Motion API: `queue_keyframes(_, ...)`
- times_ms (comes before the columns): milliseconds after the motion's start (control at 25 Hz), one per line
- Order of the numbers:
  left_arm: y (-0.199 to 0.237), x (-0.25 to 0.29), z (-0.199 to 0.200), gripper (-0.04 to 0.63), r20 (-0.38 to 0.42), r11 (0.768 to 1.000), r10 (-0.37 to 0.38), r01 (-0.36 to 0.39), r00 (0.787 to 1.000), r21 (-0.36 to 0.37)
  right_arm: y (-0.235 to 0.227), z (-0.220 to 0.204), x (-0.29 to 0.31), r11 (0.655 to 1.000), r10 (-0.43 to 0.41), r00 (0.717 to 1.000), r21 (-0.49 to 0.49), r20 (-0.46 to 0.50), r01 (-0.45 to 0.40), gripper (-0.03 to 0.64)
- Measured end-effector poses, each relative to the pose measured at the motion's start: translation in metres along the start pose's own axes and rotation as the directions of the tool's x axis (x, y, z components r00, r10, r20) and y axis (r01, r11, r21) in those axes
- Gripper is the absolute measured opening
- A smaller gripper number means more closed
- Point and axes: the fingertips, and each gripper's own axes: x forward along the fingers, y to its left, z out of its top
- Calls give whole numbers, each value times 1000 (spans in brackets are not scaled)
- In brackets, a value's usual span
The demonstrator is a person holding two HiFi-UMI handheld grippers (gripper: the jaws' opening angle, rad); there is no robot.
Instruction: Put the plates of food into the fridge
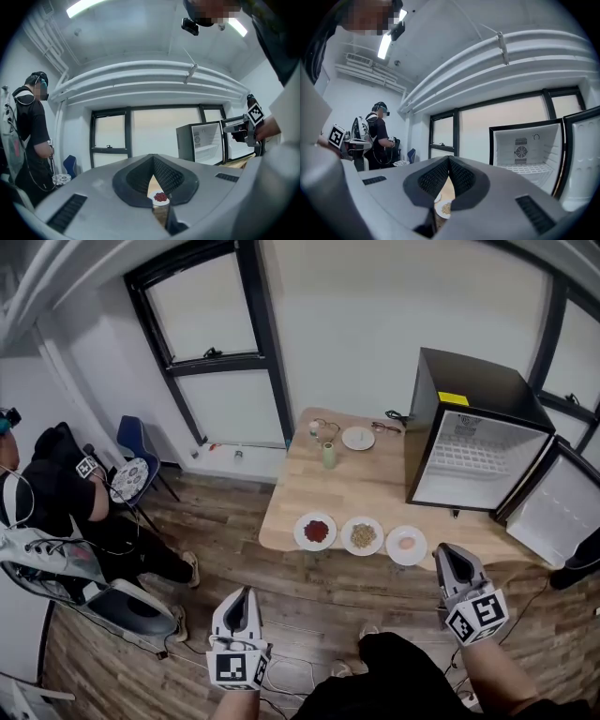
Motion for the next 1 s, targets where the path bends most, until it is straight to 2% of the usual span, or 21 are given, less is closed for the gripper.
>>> queue_keyframes(120,8,4,-14,3,-8,999,19,-19,1000,-36,-1,0,10,1000,-6,1000,-6,-16,6,20)
queue_keyframes(320,6,19,-16,3,10,996,35,-34,999,-77,11,8,32,997,72,997,-39,-1,-72,20)
queue_keyframes(560,16,41,-9,3,-23,998,34,-35,999,-51,5,-9,79,996,88,996,13,-4,-88,20)
queue_keyframes(680,28,69,-7,3,-32,999,42,-43,999,-23,-8,-15,110,996,89,996,25,2,-89,20)
queue_keyframes(760,31,88,-2,3,-36,999,36,-37,999,-29,-19,-21,127,996,78,997,45,-3,-78,20)
queue_keyframes(1000,30,165,-4,3,-52,1000,-21,22,998,12,-49,-23,181,995,79,997,58,24,-80,20)
